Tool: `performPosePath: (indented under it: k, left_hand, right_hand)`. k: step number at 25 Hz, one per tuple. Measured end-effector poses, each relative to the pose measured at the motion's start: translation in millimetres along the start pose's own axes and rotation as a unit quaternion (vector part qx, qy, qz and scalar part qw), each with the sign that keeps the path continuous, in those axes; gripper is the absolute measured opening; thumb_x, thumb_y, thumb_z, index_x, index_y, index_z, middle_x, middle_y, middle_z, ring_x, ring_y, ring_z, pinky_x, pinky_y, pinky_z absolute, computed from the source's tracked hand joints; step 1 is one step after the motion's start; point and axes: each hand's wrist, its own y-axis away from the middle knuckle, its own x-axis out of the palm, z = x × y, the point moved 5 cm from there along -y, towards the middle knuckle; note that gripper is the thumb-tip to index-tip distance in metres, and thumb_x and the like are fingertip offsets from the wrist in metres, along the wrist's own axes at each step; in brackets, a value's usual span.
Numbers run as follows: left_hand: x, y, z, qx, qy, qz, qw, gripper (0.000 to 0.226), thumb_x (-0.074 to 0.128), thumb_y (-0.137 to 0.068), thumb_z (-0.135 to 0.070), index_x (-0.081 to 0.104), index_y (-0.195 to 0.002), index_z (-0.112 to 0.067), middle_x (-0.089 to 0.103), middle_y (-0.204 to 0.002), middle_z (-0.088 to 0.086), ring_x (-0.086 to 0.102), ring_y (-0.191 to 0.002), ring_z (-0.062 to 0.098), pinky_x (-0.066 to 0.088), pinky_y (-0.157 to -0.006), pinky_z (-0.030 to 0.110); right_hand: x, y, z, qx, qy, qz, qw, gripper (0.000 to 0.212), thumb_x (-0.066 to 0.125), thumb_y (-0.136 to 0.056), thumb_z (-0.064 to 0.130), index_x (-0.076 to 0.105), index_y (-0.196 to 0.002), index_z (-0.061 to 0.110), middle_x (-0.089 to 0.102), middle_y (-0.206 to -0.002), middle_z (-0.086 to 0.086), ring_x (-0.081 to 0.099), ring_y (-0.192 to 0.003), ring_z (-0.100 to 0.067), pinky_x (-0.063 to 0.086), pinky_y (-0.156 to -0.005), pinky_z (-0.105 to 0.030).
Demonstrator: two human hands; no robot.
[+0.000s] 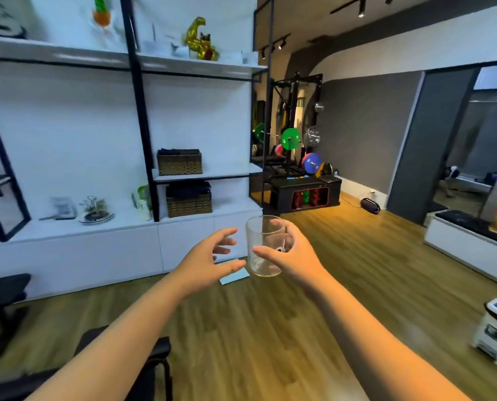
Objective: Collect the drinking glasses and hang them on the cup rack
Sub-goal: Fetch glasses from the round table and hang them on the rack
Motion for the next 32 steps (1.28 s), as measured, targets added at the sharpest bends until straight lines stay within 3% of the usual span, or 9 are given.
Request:
performPosePath:
  k: [4,9,14,16,20,24,26,29,32]
  left_hand:
    - [25.4,10.1,-22.2,-0.013,0.005,-0.039,0.999,0.073,0.081,-0.087,-0.033,0.045,-0.151,-0.036,0.059,-0.137,-0.011,0.06,-0.122,0.01,0.051,-0.095,0.02]
    - [64.8,11.2,-51.4,-0.024,0.019,-0.057,0.998,0.066,0.079,-0.09,-0.03,0.043,-0.144,-0.044,0.056,-0.142,-0.012,0.06,-0.123,0.007,0.054,-0.096,0.022]
    - [91.9,-6.4,-71.7,-0.031,0.031,-0.063,0.997,0.073,0.076,-0.092,-0.027,0.038,-0.154,-0.034,0.05,-0.154,-0.005,0.056,-0.134,0.015,0.052,-0.092,0.016]
    - [98.4,-14.8,-72.9,-0.034,0.036,-0.071,0.996,0.077,0.075,-0.093,-0.025,0.033,-0.157,-0.032,0.046,-0.157,-0.004,0.055,-0.136,0.016,0.051,-0.088,0.012]
    - [110.8,-41.3,-64.5,-0.044,0.043,-0.098,0.993,0.087,0.076,-0.092,-0.027,0.024,-0.161,-0.031,0.04,-0.161,-0.009,0.049,-0.141,0.014,0.047,-0.085,0.005]
    - [119.4,-78.7,-47.1,-0.047,0.058,-0.115,0.99,0.098,0.079,-0.09,-0.025,0.015,-0.162,-0.038,0.037,-0.162,-0.011,0.045,-0.14,0.01,0.045,-0.079,-0.002]
    - [116.7,-102.6,-31.0,-0.054,0.081,-0.122,0.988,0.106,0.082,-0.088,-0.024,0.009,-0.163,-0.042,0.037,-0.163,-0.009,0.048,-0.136,0.009,0.049,-0.083,0.003]
    - [98.3,-140.6,-2.0,-0.064,0.084,-0.145,0.984,0.11,0.084,-0.084,-0.024,0.009,-0.161,-0.049,0.042,-0.16,-0.005,0.052,-0.135,0.014,0.053,-0.096,0.023]
    - [66.6,-173.9,27.6,-0.077,0.075,-0.173,0.979,0.106,0.089,-0.078,-0.027,0.022,-0.156,-0.048,0.053,-0.147,-0.006,0.058,-0.124,0.01,0.052,-0.093,0.023]
  right_hand:
    - [-21.6,-3.9,2.0,-0.019,-0.004,0.049,0.999,0.084,0.094,-0.071,0.045,0.051,-0.142,0.032,0.068,-0.126,0.002,0.066,-0.117,-0.014,0.058,-0.1,-0.037]
    - [-51.6,-1.0,-5.3,-0.029,-0.014,0.062,0.998,0.083,0.092,-0.07,0.05,0.051,-0.141,0.037,0.066,-0.124,0.005,0.066,-0.115,-0.013,0.058,-0.101,-0.043]
    - [-76.8,-8.0,-15.3,-0.04,-0.026,0.064,0.997,0.079,0.091,-0.072,0.052,0.048,-0.138,0.044,0.066,-0.122,0.008,0.065,-0.115,-0.011,0.057,-0.102,-0.042]
    - [-80.5,-14.6,-15.7,-0.044,-0.034,0.066,0.996,0.078,0.09,-0.073,0.053,0.046,-0.137,0.045,0.065,-0.123,0.008,0.065,-0.116,-0.011,0.059,-0.098,-0.038]
    - [-81.7,-37.0,-23.6,-0.032,-0.061,0.071,0.995,0.075,0.09,-0.076,0.045,0.046,-0.136,0.044,0.066,-0.123,0.003,0.065,-0.117,-0.012,0.056,-0.076,-0.016]
    - [-73.8,-72.3,-34.0,-0.037,-0.07,0.065,0.995,0.075,0.09,-0.078,0.04,0.046,-0.139,0.041,0.065,-0.127,0.004,0.062,-0.121,-0.013,0.051,-0.081,-0.016]
    - [-61.4,-95.8,-39.8,-0.028,-0.077,0.068,0.994,0.074,0.09,-0.078,0.039,0.046,-0.138,0.042,0.064,-0.129,0.002,0.061,-0.123,-0.016,0.054,-0.083,-0.019]
    - [-35.2,-138.2,-47.3,-0.02,-0.078,0.08,0.994,0.075,0.09,-0.079,0.037,0.045,-0.139,0.043,0.061,-0.134,0.0,0.06,-0.125,-0.017,0.054,-0.082,-0.018]
    - [-6.2,-184.8,-55.9,-0.007,-0.077,0.111,0.991,0.078,0.088,-0.082,0.035,0.044,-0.146,0.04,0.061,-0.131,0.003,0.06,-0.12,-0.009,0.051,-0.079,-0.014]
